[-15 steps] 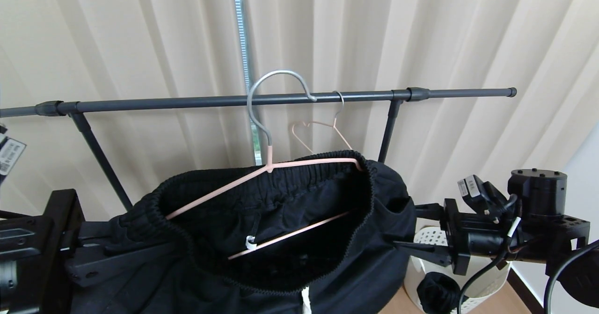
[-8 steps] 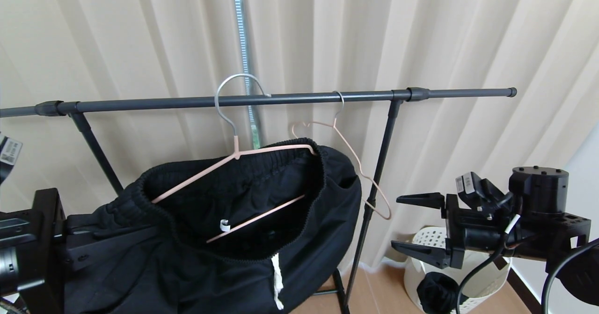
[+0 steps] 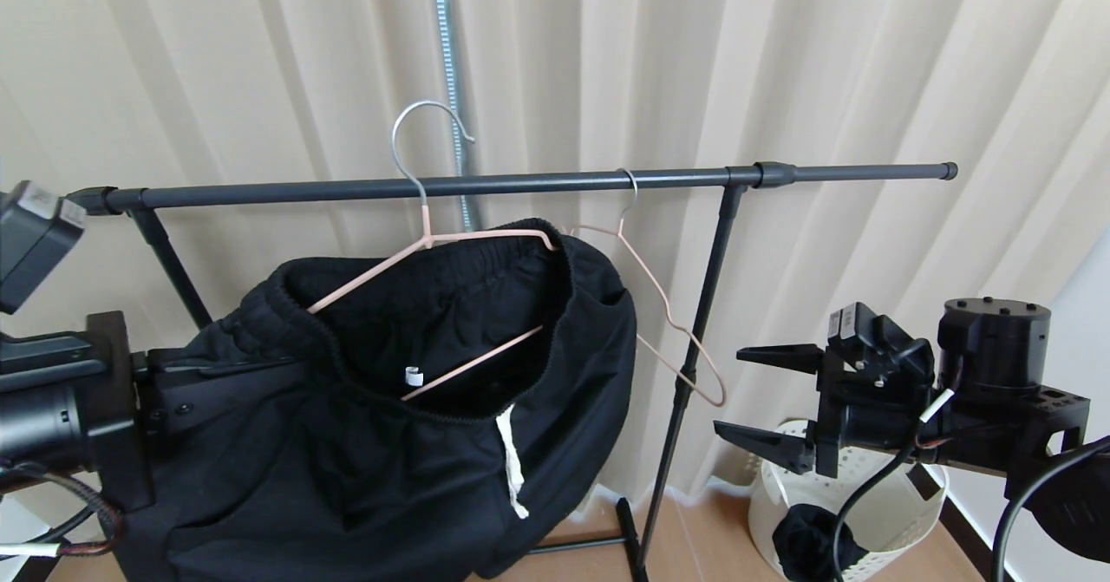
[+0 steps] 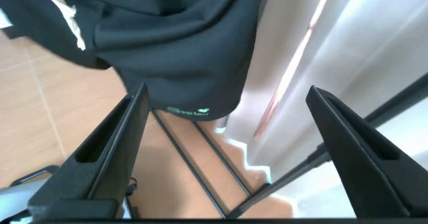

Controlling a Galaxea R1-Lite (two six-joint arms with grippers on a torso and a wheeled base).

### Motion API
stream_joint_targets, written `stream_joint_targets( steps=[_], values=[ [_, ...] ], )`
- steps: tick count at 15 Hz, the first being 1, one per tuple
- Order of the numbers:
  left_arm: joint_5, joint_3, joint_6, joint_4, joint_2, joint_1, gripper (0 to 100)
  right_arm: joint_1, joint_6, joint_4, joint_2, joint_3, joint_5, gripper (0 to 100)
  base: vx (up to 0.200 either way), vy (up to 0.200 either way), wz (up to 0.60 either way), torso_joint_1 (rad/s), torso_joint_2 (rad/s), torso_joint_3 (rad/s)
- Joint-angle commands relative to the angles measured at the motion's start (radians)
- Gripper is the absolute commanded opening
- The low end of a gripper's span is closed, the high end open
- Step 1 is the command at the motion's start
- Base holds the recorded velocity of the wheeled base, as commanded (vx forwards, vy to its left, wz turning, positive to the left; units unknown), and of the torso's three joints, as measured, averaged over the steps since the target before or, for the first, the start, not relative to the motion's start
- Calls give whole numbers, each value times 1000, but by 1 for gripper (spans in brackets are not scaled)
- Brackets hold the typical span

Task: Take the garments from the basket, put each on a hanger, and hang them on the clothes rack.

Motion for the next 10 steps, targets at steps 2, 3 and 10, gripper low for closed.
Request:
stream_joint_targets(
  steps=[2, 3, 10],
  values=[
    [79, -47, -27, -1, 96, -66, 0, 9, 0, 0, -2, -1, -7, 100, 0, 0, 0, 0, 0, 0],
    [102, -54, -41, -1, 115, -83, 0, 9, 0, 0, -2, -1, -17, 100, 0, 0, 0, 0, 0, 0],
    [240, -195, -230, -1, 293, -144, 0, 16, -1, 0, 4, -1, -54, 100, 0, 0, 0, 0, 0, 0]
  ],
)
